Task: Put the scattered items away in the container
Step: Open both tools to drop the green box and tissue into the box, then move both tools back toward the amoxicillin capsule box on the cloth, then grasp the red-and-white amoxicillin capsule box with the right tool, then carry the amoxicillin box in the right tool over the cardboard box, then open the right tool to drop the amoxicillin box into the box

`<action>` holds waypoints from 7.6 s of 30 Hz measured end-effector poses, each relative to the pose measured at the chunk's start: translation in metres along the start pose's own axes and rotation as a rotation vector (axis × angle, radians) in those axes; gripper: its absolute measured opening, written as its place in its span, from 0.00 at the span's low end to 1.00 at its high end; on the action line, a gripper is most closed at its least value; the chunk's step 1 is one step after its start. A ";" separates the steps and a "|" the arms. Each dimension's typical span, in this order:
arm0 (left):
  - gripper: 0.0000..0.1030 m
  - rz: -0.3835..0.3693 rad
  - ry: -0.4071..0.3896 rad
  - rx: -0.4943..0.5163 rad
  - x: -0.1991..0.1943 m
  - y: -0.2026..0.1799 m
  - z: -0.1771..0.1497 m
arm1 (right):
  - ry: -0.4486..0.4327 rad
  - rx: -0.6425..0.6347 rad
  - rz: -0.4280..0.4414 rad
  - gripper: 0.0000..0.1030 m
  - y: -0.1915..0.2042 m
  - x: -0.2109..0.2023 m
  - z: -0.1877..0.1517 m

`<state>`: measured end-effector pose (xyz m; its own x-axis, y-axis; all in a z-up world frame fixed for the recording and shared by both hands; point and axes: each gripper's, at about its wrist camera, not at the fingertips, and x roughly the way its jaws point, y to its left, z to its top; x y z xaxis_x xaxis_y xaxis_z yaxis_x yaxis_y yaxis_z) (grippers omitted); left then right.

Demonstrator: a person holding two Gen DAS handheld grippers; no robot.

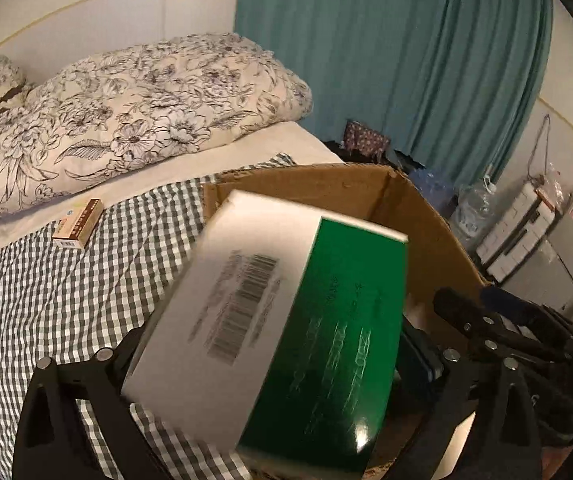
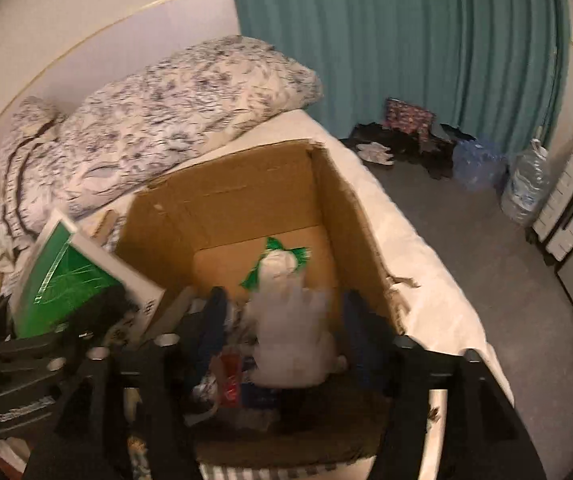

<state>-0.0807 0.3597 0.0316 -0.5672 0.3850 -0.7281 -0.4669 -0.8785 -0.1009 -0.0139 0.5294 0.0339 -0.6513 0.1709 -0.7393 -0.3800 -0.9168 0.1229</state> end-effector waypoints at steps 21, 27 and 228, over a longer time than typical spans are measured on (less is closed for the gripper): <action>1.00 0.030 -0.104 0.009 -0.060 0.022 0.017 | -0.065 0.073 0.023 0.76 -0.011 -0.039 0.000; 1.00 0.105 -0.090 -0.054 -0.078 0.067 -0.002 | -0.089 0.040 0.054 0.76 0.017 -0.063 -0.007; 1.00 0.319 -0.057 -0.177 -0.063 0.103 -0.090 | -0.077 -0.169 0.090 1.00 0.077 -0.025 -0.060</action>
<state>-0.0326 0.2196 0.0060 -0.7049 0.0943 -0.7030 -0.1386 -0.9903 0.0060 0.0124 0.4328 0.0223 -0.7281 0.1071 -0.6770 -0.2073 -0.9759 0.0686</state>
